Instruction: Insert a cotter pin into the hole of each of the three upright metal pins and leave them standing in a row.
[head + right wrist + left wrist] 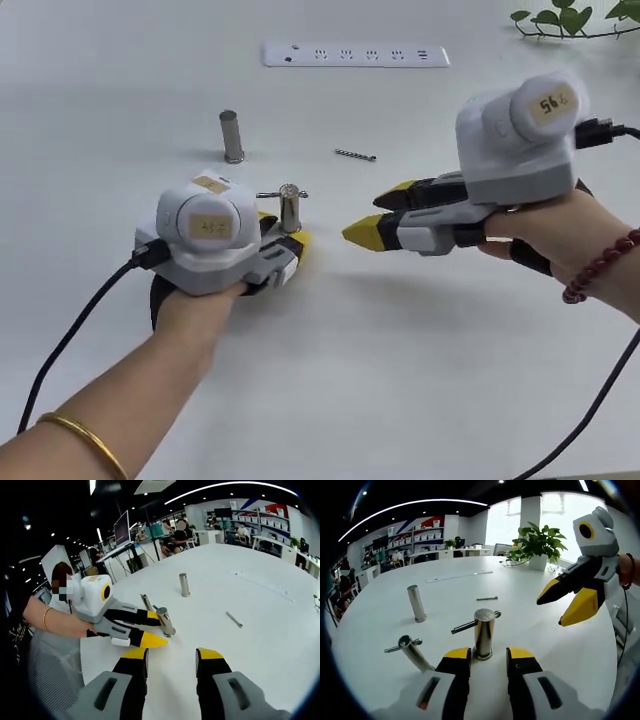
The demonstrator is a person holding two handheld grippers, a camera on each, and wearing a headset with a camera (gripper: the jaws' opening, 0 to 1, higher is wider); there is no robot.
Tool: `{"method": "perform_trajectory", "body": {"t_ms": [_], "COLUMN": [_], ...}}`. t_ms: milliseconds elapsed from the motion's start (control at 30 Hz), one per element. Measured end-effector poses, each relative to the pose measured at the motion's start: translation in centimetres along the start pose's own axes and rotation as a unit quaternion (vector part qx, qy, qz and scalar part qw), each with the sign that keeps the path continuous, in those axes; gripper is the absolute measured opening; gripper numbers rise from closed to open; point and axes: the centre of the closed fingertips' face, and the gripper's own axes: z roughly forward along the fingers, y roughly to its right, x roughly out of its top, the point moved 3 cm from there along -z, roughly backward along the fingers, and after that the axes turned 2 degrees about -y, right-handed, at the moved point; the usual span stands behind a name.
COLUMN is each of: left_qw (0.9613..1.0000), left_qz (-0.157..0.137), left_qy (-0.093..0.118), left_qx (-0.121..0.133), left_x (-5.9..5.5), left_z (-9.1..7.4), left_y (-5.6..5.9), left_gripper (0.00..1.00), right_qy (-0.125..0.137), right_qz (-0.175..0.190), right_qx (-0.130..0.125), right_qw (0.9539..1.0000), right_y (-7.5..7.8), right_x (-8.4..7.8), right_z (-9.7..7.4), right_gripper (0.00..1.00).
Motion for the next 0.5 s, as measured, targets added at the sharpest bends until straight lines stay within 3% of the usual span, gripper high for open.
{"method": "perform_trajectory", "body": {"t_ms": [300, 500], "left_qw": [0.9999, 0.9997], "left_qz": [-0.006, -0.007], "left_qy": [0.012, 0.017], "left_qx": [-0.007, -0.016], "left_x": [0.4, 0.5], "left_z": [-1.8, -3.2], "left_y": [0.8, 1.1], "left_gripper": [0.37, 0.43], "right_qy": [0.033, 0.062], "right_qz": [0.008, 0.01], "right_qx": [-0.007, -0.013], "right_qw": [0.9994, 0.9979], "right_y": [0.2, 0.7], "right_x": [1.8, 4.0], "right_z": [0.0, 0.5], "right_gripper": [0.37, 0.38]}}
